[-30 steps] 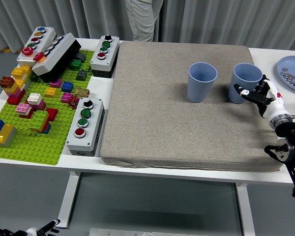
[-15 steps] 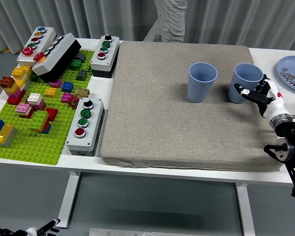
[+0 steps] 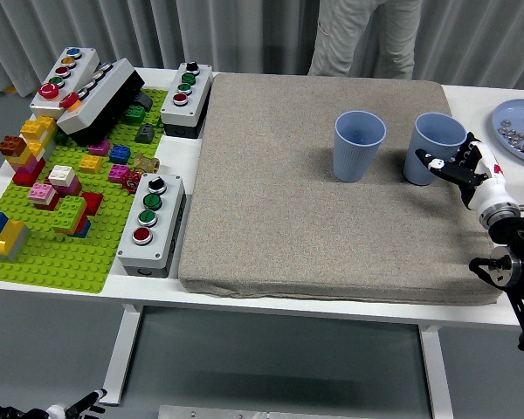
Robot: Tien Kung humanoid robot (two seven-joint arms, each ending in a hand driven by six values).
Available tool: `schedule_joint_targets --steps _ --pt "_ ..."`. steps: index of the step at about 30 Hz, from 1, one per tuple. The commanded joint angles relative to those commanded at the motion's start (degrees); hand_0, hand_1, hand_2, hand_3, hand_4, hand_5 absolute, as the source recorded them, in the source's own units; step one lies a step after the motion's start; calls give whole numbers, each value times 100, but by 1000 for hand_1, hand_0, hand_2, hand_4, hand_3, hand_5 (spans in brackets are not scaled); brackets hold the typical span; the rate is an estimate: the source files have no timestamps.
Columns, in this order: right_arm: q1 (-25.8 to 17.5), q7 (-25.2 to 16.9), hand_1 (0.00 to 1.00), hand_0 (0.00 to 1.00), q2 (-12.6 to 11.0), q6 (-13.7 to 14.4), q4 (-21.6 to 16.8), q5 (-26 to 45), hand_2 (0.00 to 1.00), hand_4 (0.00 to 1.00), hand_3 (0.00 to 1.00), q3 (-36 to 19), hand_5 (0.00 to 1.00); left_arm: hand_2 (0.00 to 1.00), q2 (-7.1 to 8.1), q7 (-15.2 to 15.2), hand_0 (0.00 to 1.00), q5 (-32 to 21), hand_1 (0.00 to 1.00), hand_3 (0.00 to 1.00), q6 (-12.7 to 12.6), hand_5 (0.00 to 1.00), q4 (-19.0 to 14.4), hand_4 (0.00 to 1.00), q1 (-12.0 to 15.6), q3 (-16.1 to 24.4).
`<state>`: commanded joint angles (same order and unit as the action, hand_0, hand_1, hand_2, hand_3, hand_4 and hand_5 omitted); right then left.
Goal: Pick cup pour cup place
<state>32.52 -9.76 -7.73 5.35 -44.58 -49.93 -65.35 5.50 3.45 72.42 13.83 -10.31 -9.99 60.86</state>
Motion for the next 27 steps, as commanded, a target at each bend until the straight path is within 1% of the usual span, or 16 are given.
schedule_joint_targets --steps 7,12,18,22,27 --pt "33 24 657 786 -84 29 -151 -150 552 631 641 -83 59 871 -2 3 831 12 839 802 0 998 0 638 7 27" --pt "78 128 656 781 -203 201 -432 -466 553 631 638 50 59 871 5 6 831 24 839 802 -3 998 0 638 25 63" --pt "190 354 656 780 -305 541 -878 -1472 553 631 638 256 60 872 13 14 831 27 840 802 -4 998 0 638 53 89" --pt "277 448 656 780 -344 615 -1011 -1914 553 631 638 314 60 872 17 18 831 21 840 802 -5 998 0 638 63 93" --pt "344 669 657 782 -366 796 -1248 -2765 553 631 638 322 62 872 22 21 831 12 839 802 -3 998 0 639 89 91"
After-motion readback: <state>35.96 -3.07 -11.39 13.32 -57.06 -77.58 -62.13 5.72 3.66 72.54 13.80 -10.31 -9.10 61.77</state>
